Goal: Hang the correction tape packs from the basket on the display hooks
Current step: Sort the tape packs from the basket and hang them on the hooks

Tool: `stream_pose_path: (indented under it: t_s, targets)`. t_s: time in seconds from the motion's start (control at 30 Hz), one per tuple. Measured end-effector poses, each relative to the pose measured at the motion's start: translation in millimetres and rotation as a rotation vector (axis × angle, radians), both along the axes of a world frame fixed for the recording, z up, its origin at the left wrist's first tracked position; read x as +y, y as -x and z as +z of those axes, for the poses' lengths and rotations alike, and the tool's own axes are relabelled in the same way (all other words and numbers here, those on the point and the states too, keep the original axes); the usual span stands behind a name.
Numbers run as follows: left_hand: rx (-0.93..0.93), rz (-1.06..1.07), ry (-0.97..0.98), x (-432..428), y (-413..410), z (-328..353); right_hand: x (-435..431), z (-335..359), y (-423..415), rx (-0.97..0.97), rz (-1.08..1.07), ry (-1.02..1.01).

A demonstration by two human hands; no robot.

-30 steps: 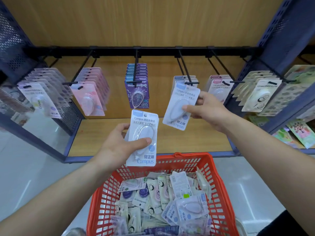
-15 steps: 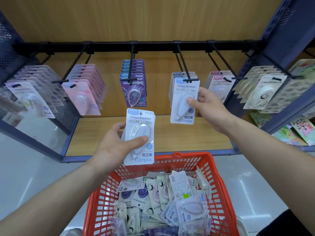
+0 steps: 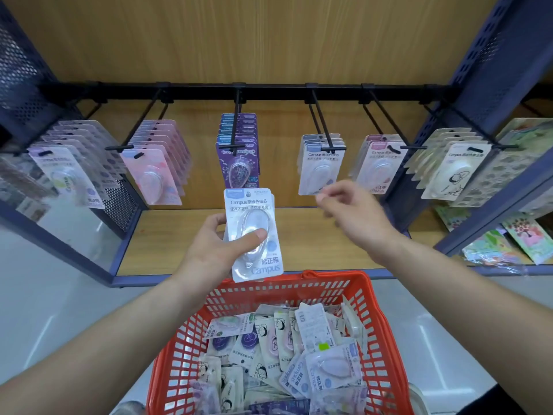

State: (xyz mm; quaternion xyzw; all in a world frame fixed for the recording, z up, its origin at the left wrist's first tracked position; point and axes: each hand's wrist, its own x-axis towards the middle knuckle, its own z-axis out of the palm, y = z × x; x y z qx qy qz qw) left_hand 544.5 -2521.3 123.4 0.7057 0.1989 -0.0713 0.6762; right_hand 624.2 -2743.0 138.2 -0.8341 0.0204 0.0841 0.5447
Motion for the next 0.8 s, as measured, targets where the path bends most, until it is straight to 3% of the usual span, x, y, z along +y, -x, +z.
stream_pose_path:
  t_s: [0.13,0.63,0.8]
  targets:
    - [-0.016,-0.010,0.020,-11.5,-0.4,1.7,24.1,3.4,40.4,0.238,0.264,-0.195]
    - [-0.084,-0.035,0.091,-30.3,-16.1,-3.8,19.7,-18.0,26.3,0.241,0.137,-0.339]
    - [-0.105,0.017,0.023,-20.6,-29.9,-10.0,12.3,-20.0,8.0,0.209,0.019,-0.432]
